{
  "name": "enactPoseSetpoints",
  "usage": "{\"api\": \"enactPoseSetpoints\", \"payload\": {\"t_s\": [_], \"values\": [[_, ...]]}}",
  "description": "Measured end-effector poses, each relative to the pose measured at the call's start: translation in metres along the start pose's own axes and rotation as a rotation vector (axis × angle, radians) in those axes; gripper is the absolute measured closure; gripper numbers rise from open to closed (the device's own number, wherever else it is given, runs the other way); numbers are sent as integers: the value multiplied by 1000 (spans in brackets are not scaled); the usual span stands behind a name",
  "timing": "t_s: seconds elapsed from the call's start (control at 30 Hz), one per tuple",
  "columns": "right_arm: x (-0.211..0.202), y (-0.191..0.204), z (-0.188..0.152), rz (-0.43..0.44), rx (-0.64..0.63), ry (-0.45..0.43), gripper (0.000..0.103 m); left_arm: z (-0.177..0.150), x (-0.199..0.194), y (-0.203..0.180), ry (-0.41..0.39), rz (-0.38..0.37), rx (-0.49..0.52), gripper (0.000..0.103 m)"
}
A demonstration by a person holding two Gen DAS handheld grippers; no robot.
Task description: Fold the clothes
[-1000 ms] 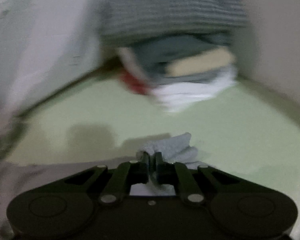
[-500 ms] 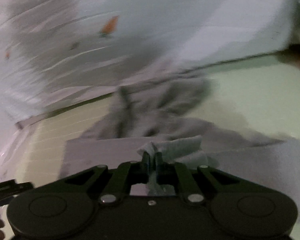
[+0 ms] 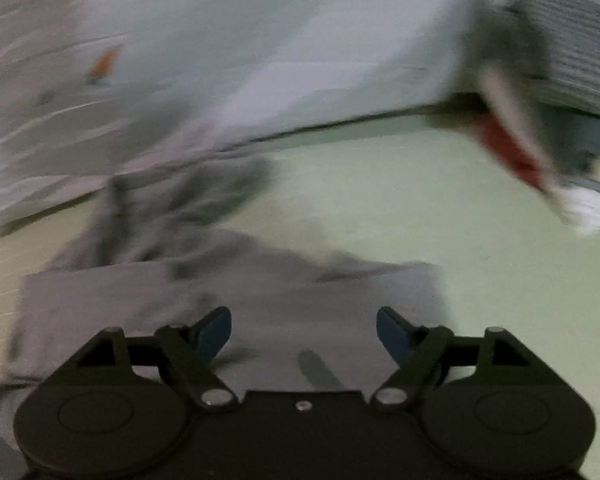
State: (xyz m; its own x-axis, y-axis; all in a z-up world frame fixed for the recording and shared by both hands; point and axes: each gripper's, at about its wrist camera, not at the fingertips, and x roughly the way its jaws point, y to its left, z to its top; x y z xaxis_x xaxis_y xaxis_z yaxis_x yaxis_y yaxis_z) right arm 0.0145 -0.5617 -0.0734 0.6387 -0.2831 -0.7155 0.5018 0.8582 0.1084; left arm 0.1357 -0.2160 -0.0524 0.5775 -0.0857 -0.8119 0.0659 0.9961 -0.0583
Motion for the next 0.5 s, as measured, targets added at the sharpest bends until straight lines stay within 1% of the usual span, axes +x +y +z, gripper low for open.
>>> {"api": "enactPoseSetpoints", "payload": {"t_s": [0.13, 0.23, 0.33, 0.4, 0.43, 0.5], "values": [[-2, -47, -9, -82, 125, 5, 22, 1, 2, -48, 5, -79, 96, 3], [0, -75, -15, -113, 206, 14, 22, -4, 6, -82, 5, -172, 155, 3], [0, -96, -21, -137, 250, 24, 22, -10, 17, -111, 46, -270, 200, 9], [3, -108, -24, -142, 276, 33, 22, -13, 28, -127, 98, -315, 229, 19], [6, -112, -26, -144, 292, 39, 22, -15, 34, -132, 124, -320, 239, 23], [14, -117, -27, -147, 317, 53, 22, -20, 46, -143, 174, -325, 257, 35]]}}
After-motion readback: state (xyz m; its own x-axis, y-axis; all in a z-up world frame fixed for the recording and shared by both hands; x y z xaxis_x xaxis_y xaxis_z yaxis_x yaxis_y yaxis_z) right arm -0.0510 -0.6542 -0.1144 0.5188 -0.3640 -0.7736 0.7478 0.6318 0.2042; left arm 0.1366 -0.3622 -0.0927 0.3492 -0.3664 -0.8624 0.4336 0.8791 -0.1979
